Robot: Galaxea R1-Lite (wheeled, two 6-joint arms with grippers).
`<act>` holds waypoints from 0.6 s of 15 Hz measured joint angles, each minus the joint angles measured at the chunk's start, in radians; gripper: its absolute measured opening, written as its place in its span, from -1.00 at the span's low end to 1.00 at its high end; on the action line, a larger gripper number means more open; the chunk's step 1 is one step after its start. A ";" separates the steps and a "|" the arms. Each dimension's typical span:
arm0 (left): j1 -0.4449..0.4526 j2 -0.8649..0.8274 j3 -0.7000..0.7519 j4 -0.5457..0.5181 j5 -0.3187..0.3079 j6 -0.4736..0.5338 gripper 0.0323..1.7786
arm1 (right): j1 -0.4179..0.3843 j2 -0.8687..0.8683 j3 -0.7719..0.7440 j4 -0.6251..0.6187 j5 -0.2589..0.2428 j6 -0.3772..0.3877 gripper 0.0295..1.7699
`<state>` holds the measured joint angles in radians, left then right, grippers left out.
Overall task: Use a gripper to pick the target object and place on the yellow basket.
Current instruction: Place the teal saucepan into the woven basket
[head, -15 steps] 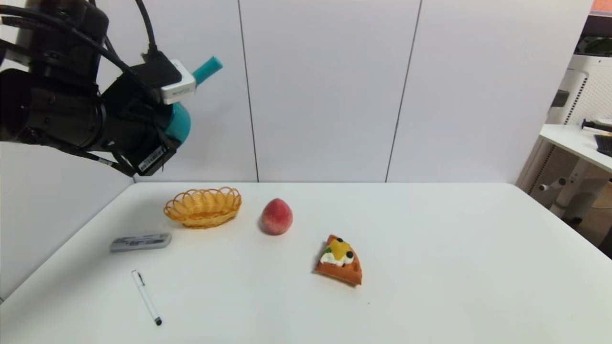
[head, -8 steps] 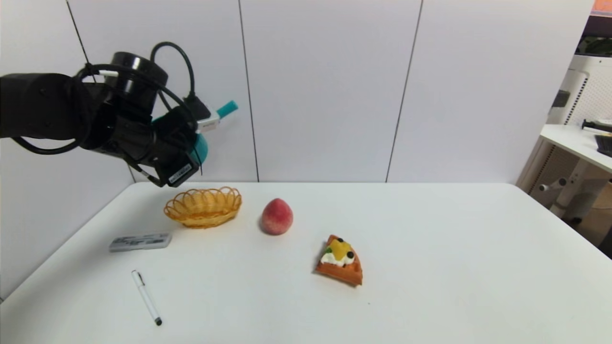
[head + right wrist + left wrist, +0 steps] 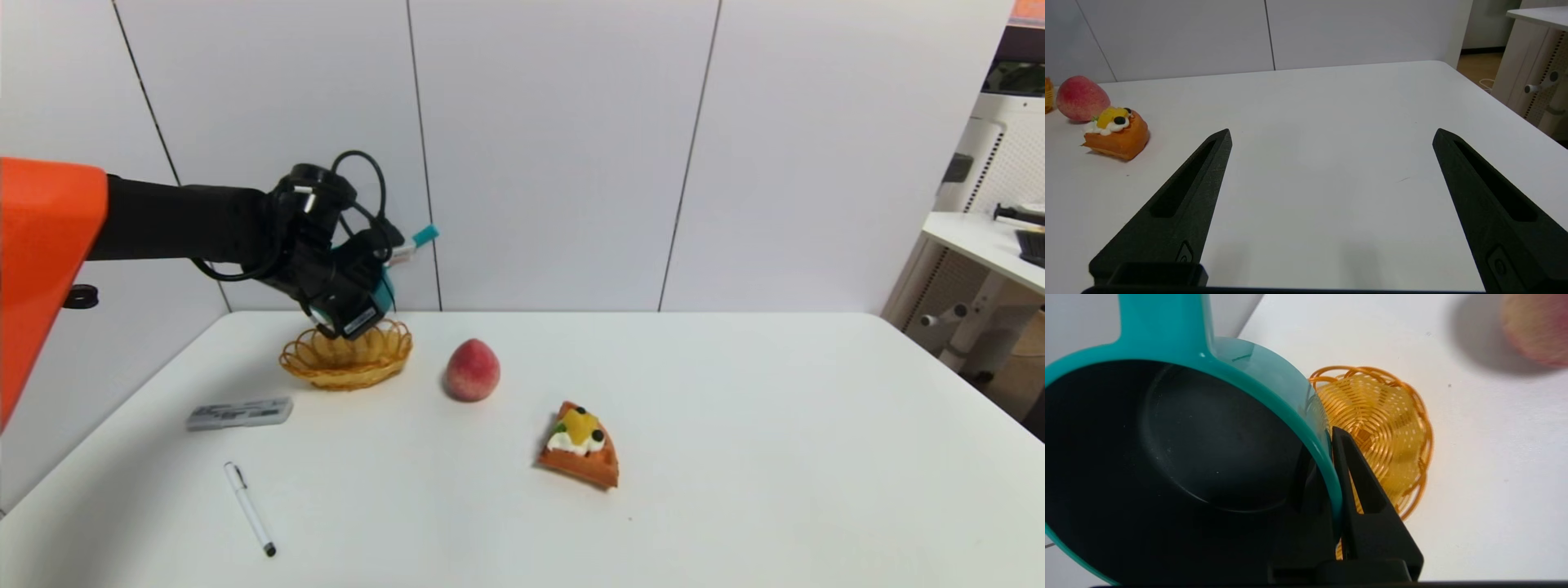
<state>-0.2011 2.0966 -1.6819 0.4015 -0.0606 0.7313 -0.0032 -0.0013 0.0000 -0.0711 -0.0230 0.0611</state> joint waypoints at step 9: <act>0.008 0.091 0.000 0.037 0.000 -0.023 -0.89 | 0.000 0.000 0.000 0.000 0.000 0.000 0.92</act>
<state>-0.1928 2.1879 -1.6817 0.4381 -0.0611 0.7085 -0.0032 -0.0013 0.0000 -0.0715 -0.0230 0.0606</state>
